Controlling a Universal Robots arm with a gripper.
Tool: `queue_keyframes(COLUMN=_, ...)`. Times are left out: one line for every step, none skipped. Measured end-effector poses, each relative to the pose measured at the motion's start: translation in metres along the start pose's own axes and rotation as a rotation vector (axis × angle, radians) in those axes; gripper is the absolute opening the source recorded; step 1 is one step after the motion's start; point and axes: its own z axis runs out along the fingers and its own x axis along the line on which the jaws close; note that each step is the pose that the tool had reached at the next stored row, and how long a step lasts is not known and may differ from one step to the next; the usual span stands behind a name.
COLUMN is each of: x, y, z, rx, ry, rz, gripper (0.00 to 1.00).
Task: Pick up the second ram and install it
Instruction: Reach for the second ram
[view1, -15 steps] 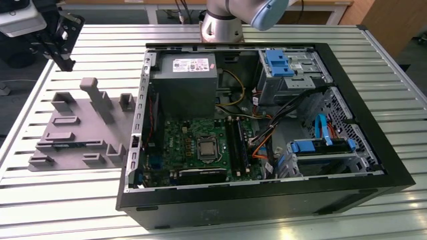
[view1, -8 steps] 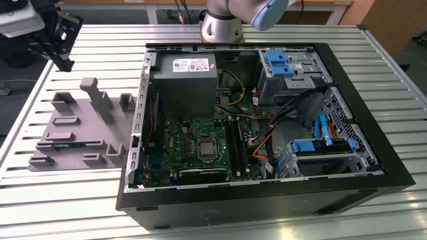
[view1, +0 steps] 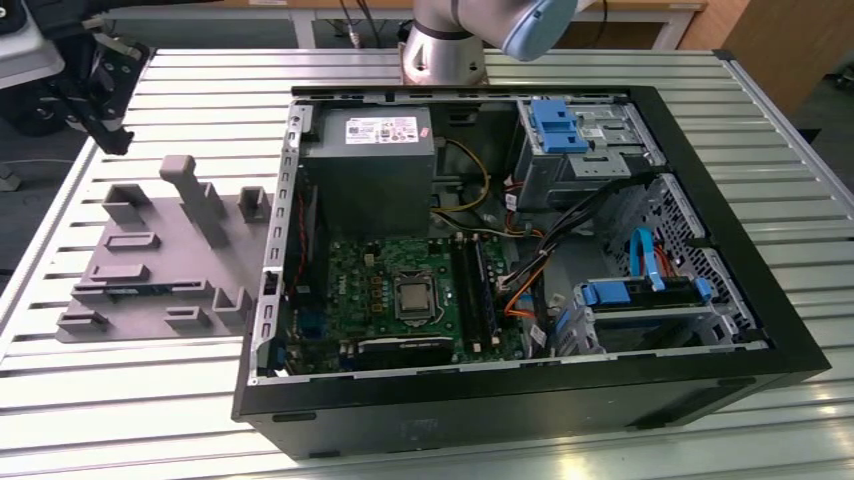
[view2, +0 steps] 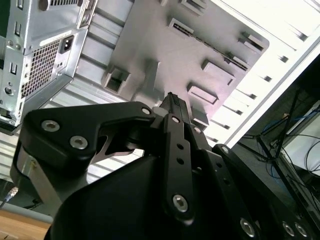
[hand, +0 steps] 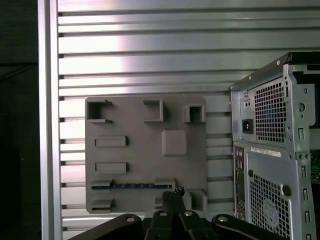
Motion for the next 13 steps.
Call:
queue_keyframes(x=0.0018, y=-0.0010, z=0.0001, rx=-0.0001, ry=-0.0001, rz=0.000, gripper=0.11)
queue_keyframes(x=0.0036, y=-0.0018, z=0.0002, rx=-0.0001, ry=-0.0001, rz=0.000, gripper=0.11)
queue_keyframes(x=0.0054, y=-0.0024, z=0.0003, rx=-0.0001, ry=-0.0002, rz=0.000, gripper=0.11)
queue_keyframes(x=0.0078, y=-0.0030, z=0.0003, rx=-0.0001, ry=-0.0001, rz=0.000, gripper=0.11)
queue_keyframes(x=0.0103, y=-0.0034, z=0.0003, rx=0.0000, ry=0.0000, rz=0.000, gripper=0.11)
queue_keyframes(x=0.0135, y=-0.0036, z=0.0003, rx=0.0000, ry=0.0000, rz=0.000, gripper=0.11)
queue_keyframes(x=0.0173, y=-0.0038, z=0.0005, rx=-0.0001, ry=-0.0001, rz=0.000, gripper=0.11)
queue_keyframes(x=0.0210, y=-0.0041, z=0.0006, rx=-0.0002, ry=-0.0002, rz=0.000, gripper=0.11)
queue_keyframes(x=0.0241, y=-0.0043, z=0.0006, rx=-0.0001, ry=-0.0001, rz=0.000, gripper=0.11)
queue_keyframes(x=0.0270, y=-0.0046, z=0.0007, rx=0.0000, ry=0.0000, rz=0.000, gripper=0.11)
queue_keyframes(x=0.0294, y=-0.0051, z=0.0010, rx=0.0000, ry=0.0000, rz=0.000, gripper=0.11)
queue_keyframes(x=0.0316, y=-0.0058, z=0.0012, rx=0.0000, ry=0.0000, rz=0.000, gripper=0.11)
queue_keyframes(x=0.0334, y=-0.0066, z=0.0016, rx=-0.0001, ry=0.0000, rz=0.000, gripper=0.11)
